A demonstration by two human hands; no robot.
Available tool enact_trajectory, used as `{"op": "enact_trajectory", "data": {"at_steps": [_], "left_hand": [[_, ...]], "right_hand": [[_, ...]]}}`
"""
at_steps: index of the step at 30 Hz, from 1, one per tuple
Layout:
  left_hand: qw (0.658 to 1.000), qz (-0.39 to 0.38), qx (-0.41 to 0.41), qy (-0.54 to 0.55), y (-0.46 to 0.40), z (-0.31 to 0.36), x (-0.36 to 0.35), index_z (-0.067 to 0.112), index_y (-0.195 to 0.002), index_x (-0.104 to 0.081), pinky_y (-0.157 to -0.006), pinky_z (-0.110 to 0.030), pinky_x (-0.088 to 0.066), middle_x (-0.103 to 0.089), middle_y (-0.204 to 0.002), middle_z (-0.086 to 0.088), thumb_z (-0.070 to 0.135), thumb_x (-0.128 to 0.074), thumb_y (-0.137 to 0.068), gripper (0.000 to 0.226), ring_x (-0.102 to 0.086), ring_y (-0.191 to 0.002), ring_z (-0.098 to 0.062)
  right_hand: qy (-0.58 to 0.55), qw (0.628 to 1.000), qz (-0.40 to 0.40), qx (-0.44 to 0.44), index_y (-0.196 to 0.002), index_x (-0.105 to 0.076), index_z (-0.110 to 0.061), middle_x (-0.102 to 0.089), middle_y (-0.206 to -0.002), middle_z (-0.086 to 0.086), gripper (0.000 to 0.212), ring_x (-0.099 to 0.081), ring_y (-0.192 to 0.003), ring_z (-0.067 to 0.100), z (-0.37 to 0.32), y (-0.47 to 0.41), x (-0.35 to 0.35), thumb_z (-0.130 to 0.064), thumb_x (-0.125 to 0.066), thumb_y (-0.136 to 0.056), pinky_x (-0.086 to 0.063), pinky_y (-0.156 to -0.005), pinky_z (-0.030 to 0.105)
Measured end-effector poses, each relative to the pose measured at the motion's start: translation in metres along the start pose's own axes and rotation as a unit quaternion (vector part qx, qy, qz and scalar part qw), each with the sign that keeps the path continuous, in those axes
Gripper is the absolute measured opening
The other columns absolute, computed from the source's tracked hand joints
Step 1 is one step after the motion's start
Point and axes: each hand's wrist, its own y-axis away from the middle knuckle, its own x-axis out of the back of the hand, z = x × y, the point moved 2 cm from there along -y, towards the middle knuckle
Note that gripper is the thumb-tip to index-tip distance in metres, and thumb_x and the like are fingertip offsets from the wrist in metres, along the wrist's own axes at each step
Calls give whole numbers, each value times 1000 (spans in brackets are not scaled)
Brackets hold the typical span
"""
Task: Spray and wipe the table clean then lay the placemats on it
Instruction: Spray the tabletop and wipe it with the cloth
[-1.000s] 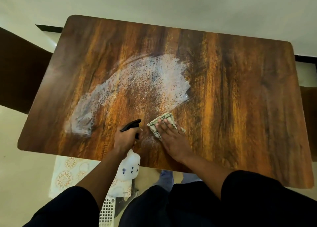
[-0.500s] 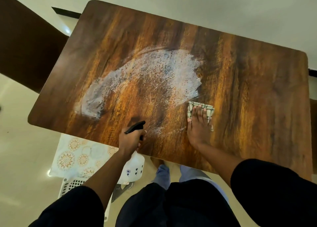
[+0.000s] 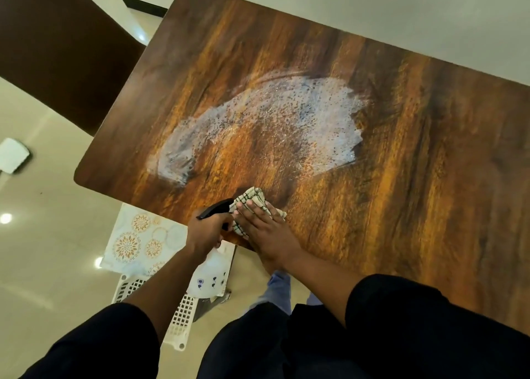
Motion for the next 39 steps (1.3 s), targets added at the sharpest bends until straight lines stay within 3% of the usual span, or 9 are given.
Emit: {"op": "enact_trajectory", "data": {"at_steps": [3, 7, 13, 17, 22, 26, 30, 33, 39], "left_hand": [[999, -34, -4, 10, 1, 2, -11, -2, -94, -76, -44, -26, -33, -66, -70, -17, 5, -68, -89, 12, -42, -46, -18], [998, -68, -15, 12, 3, 1, -32, 0, -93, -77, -41, -25, -35, -68, -69, -15, 10, -73, -88, 11, -43, -44, -18], [996, -88, -19, 12, 10, 2, -56, 4, -84, -77, -41, -24, -34, -68, -69, -14, 12, -75, -86, 9, -45, -45, -18], [996, -84, -14, 26, 12, -1, -56, 5, -85, -77, -41, -24, -35, -69, -71, -15, 12, -74, -87, 8, -46, -45, -19], [999, -37, -3, 36, 12, -10, -36, 2, -89, -77, -43, -26, -35, -69, -72, -18, 12, -74, -88, 10, -44, -45, -21], [998, 18, 18, 54, 12, -15, -13, -4, -89, -76, -44, -26, -32, -66, -70, -20, 9, -73, -85, 14, -39, -42, -21], [997, 60, 23, 49, 14, -13, 0, -1, -90, -77, -43, -25, -34, -68, -70, -25, 4, -70, -88, 9, -40, -40, -22], [996, 58, 29, 53, 13, -10, 0, -3, -91, -76, -44, -25, -34, -67, -71, -23, 7, -72, -86, 12, -39, -44, -22], [999, 8, 12, 35, 4, 13, -26, 7, -102, -78, -41, -24, -36, -67, -73, -17, 10, -73, -91, 13, -43, -46, -19]], "right_hand": [[5, 999, 29, -24, -163, -27, -21, -24, -171, -1, 62, -20, -158, 20, 23, 23, 9, -35, -43, -105, -10, -126, 47], [-19, 980, 53, -190, -165, -22, -23, -23, -171, 0, 61, -13, -159, 17, 70, 78, 16, -40, -28, -107, 2, -128, 42], [-91, 873, 96, -469, -166, -7, -20, -4, -174, -1, 66, 3, -160, 17, 134, 146, 22, -45, -16, -106, 2, -128, 44], [-94, 832, 109, -536, -166, -8, -16, -4, -174, 2, 61, 4, -160, 22, 126, 135, 24, -33, -30, -111, 1, -129, 50], [-93, 893, 90, -432, -166, -6, -20, 0, -174, 2, 65, 5, -160, 24, 56, 73, 18, -29, -35, -108, 1, -128, 52], [-73, 978, 57, -188, -164, -26, -22, -17, -173, 2, 62, -8, -160, 25, -11, 14, 6, -30, -44, -105, -13, -127, 55], [-30, 999, 19, 16, -159, -32, -21, -25, -170, 2, 56, -14, -159, 23, -23, -16, 4, -35, -44, -107, -13, -127, 53], [-21, 999, 14, 23, -162, -29, -21, -24, -171, 0, 62, -18, -159, 20, -2, -20, 8, -35, -50, -105, -16, -128, 50], [-51, 989, 32, -137, -166, -8, -24, -5, -174, -1, 61, 1, -160, 18, 98, -3, 51, -37, -28, -110, 1, -129, 49]]}}
